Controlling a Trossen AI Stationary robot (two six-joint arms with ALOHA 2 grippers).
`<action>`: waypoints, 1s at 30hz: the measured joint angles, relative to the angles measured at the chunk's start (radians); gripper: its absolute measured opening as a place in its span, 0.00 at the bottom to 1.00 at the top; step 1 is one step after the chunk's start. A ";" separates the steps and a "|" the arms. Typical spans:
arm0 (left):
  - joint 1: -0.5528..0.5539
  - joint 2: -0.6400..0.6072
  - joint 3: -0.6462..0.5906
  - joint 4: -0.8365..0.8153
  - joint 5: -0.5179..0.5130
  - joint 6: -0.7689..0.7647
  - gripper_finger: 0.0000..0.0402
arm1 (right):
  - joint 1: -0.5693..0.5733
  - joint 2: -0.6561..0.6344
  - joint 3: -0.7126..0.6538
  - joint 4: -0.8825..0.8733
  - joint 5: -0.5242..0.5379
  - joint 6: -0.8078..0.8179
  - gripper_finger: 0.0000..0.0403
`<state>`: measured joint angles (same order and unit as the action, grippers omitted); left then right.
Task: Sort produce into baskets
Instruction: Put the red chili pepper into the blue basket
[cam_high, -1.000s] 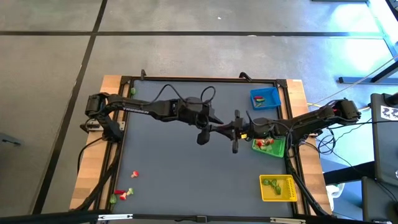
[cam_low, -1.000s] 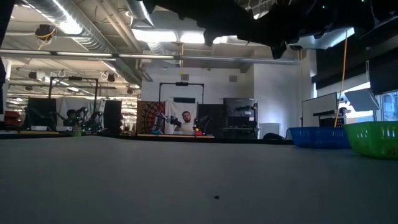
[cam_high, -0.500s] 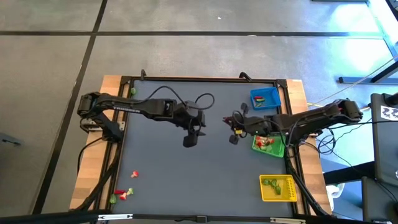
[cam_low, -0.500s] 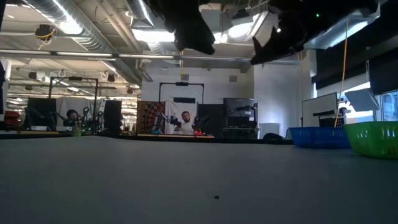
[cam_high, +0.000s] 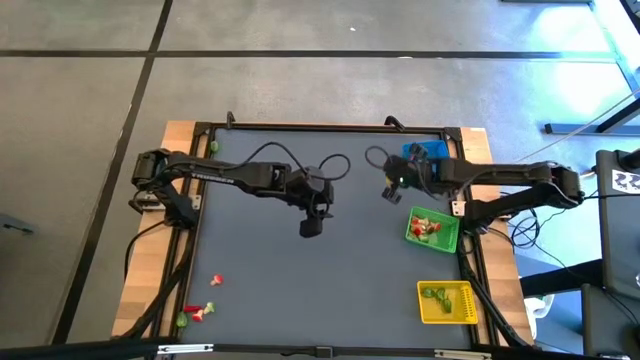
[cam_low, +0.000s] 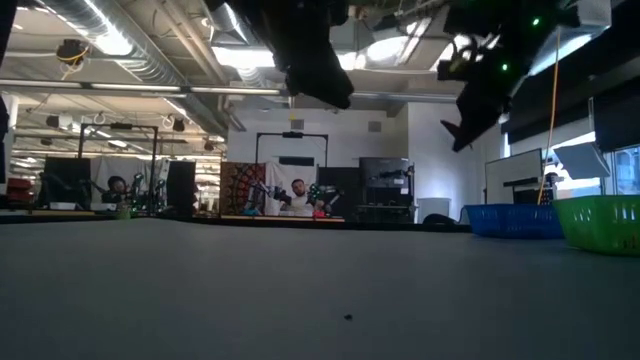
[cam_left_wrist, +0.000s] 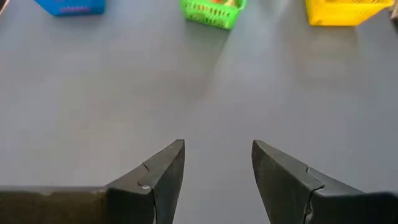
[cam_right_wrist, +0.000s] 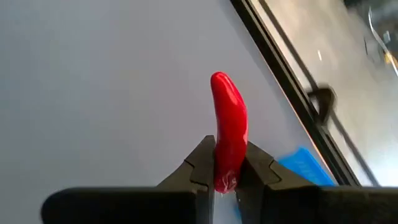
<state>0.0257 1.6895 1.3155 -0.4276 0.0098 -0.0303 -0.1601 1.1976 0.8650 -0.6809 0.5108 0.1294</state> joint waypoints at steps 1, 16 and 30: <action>0.000 0.003 0.000 0.008 0.000 0.000 0.46 | -0.034 0.000 0.000 -0.014 -0.007 0.000 0.10; 0.000 0.047 0.000 -0.002 0.000 -0.034 0.46 | -0.430 0.011 -0.056 -0.053 -0.095 -0.003 0.10; 0.000 0.048 0.000 0.003 0.000 -0.039 0.46 | -0.569 0.038 -0.192 0.114 -0.138 0.007 0.11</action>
<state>0.0257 1.7370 1.3155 -0.4246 0.0101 -0.0689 -0.7296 1.2352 0.6734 -0.5666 0.3725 0.1369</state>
